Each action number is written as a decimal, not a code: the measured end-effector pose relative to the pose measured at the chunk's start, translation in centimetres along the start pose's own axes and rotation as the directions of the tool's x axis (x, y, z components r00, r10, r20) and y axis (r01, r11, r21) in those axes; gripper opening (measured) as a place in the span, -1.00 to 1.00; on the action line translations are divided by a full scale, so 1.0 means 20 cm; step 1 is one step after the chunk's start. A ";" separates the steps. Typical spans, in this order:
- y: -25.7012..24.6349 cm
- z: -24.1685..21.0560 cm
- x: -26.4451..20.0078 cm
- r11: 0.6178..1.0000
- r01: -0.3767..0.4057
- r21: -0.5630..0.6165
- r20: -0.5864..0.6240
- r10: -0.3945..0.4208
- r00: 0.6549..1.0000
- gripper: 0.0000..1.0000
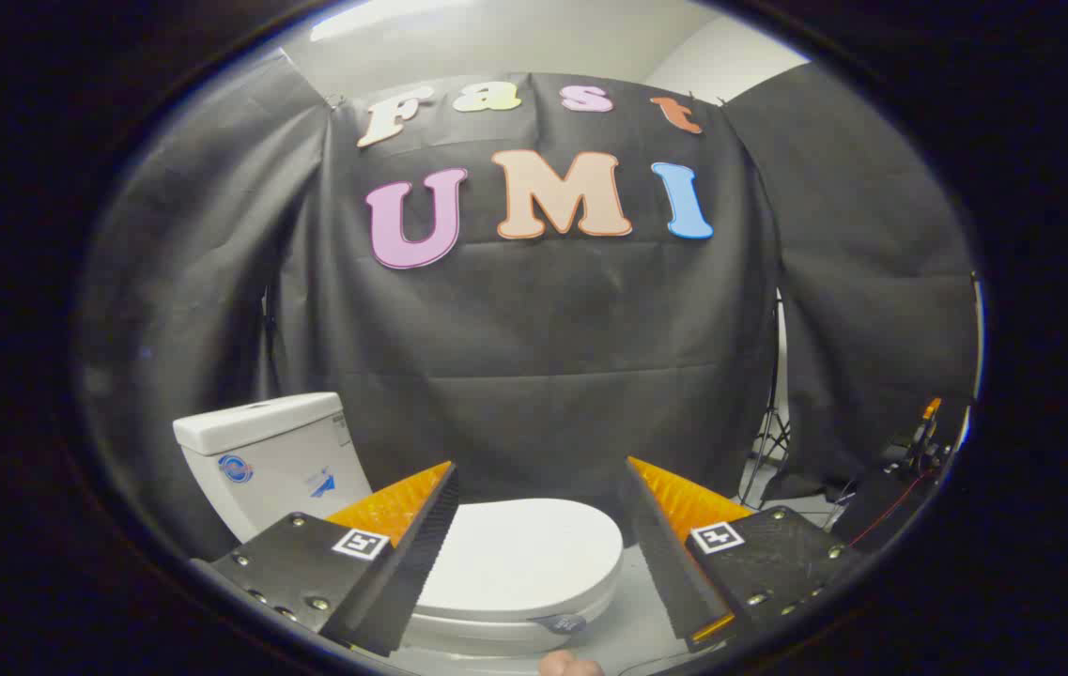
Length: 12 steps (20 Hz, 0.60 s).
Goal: Open the toilet lid.
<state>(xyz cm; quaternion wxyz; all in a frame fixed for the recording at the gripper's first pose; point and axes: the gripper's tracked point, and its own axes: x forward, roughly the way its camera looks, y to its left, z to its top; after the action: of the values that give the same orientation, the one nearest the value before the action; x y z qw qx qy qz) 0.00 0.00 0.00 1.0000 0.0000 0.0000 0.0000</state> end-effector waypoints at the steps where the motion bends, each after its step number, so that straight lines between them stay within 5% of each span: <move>1: 0.01 -0.01 0.00 1.000 -0.005 -0.013 0.000 0.005 1.000 1.00; 12: 0.05 -0.02 0.01 0.999 -0.014 -0.044 0.010 0.014 1.000 1.00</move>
<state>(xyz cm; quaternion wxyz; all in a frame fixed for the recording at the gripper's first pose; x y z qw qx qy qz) 0.20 1.02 -0.49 0.9997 -0.0222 -0.0053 0.0070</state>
